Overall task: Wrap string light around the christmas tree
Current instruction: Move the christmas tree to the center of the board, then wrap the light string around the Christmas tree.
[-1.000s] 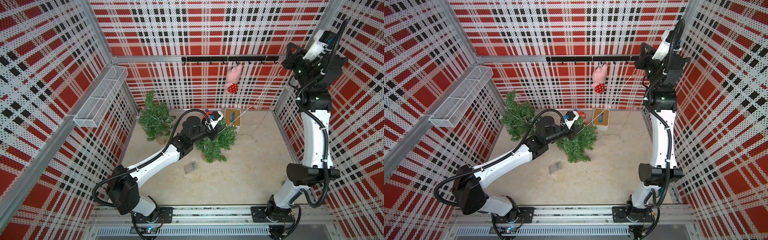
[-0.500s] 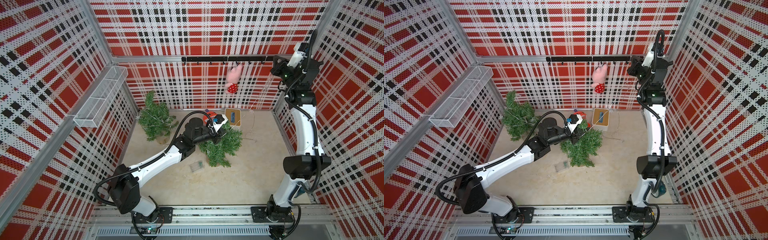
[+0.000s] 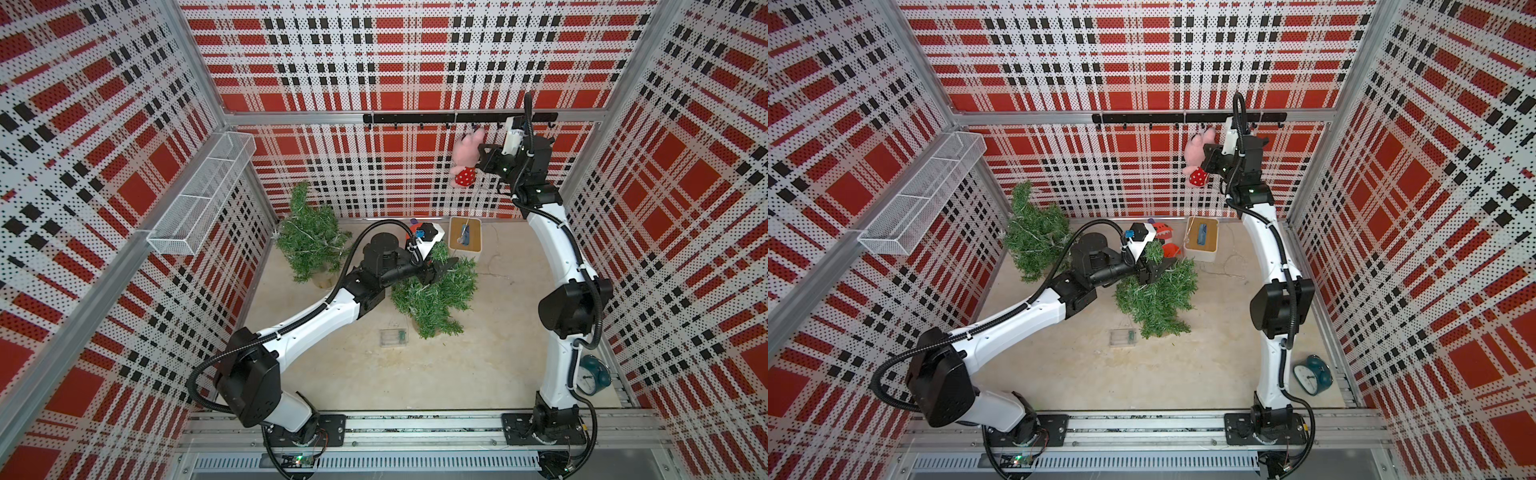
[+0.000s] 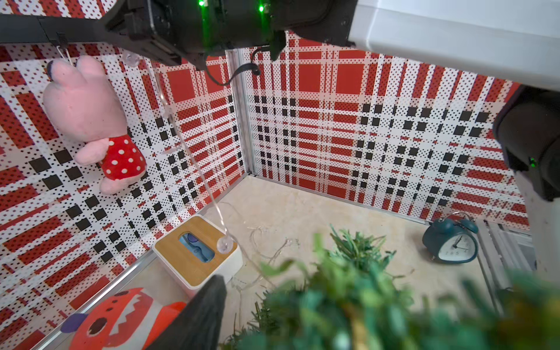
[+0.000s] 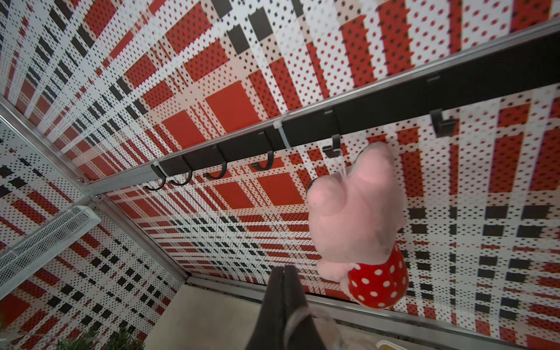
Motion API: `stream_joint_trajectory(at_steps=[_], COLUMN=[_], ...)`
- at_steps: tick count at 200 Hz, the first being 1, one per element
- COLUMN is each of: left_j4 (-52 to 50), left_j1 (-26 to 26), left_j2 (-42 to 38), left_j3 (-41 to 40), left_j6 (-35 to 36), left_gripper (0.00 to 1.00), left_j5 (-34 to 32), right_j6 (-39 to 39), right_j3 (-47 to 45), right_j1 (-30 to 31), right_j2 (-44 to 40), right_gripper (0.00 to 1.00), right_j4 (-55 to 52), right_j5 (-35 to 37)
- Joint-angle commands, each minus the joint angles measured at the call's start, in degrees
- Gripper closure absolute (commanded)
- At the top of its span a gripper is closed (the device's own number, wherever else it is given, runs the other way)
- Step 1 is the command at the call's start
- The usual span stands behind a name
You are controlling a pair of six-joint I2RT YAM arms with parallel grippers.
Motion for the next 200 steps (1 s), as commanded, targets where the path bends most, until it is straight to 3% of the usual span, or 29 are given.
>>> stream_joint_trajectory(at_steps=[1,23,34,95,159,200], left_j4=[0.38,1.26,1.84,4.16,1.19,1.29], left_j1=[0.12,2.06,2.89,4.69,-0.69,0.49], left_j2=[-1.27,-3.33,-4.66,-8.7,-8.92,-11.99], left_j3=[0.58,-0.37,-0.81,-2.68,2.51,4.58], left_j6=[-0.68,-2.6,-3.92,-7.05,-4.98,-7.4], left_gripper=[0.21,0.13,0.01,0.02,0.02,0.02], left_j5=[0.13,-1.23,-1.51,0.27,-0.88,-0.79], right_j6=[1.07,1.85,1.85,1.43,0.09,-0.34], right_j3=[2.84,2.82,3.09,3.92,3.92,3.89], right_j1=[1.18,2.83,3.62,6.34,6.32,6.41], right_j2=[0.76,1.03,0.97,0.56,0.33,-0.08], right_gripper=[1.0,1.0,1.0,1.0,1.0,1.0], right_j4=[2.91,3.01,2.77,2.7,0.49,-0.21], right_j5=[-2.27,-3.65,-4.13,-6.13,-6.18,-6.82])
